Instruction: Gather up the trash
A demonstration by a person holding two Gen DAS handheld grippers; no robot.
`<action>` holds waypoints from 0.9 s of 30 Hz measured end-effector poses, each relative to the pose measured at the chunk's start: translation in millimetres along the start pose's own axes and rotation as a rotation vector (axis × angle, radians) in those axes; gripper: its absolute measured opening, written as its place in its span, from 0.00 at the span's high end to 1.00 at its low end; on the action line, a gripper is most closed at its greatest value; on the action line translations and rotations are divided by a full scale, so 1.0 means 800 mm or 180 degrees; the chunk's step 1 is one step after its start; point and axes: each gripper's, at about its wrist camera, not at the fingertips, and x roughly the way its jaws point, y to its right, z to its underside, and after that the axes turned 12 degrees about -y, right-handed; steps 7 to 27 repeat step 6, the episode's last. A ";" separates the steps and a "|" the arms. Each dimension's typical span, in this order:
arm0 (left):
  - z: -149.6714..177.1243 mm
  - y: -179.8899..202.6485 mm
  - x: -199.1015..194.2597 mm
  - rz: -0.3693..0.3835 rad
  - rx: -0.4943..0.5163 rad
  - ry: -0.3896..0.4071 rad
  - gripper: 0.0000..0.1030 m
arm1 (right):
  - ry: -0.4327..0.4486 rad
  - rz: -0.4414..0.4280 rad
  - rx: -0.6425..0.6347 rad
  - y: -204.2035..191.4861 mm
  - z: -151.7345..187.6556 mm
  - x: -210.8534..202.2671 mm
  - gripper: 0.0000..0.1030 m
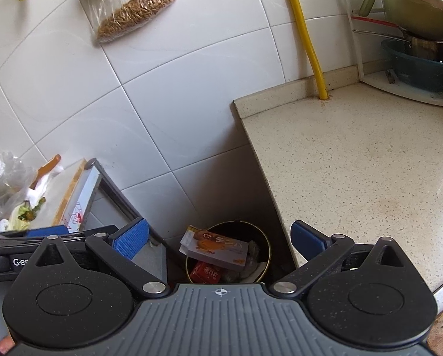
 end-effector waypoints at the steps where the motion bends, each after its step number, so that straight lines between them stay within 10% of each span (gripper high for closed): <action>1: 0.000 0.000 0.000 0.0007 0.0001 0.0029 0.16 | -0.0005 -0.0001 0.0010 0.000 0.000 0.000 0.00; 27: -0.001 -0.005 0.003 0.0035 0.0020 0.0076 0.14 | -0.0008 -0.0024 0.0031 0.000 -0.001 0.002 0.00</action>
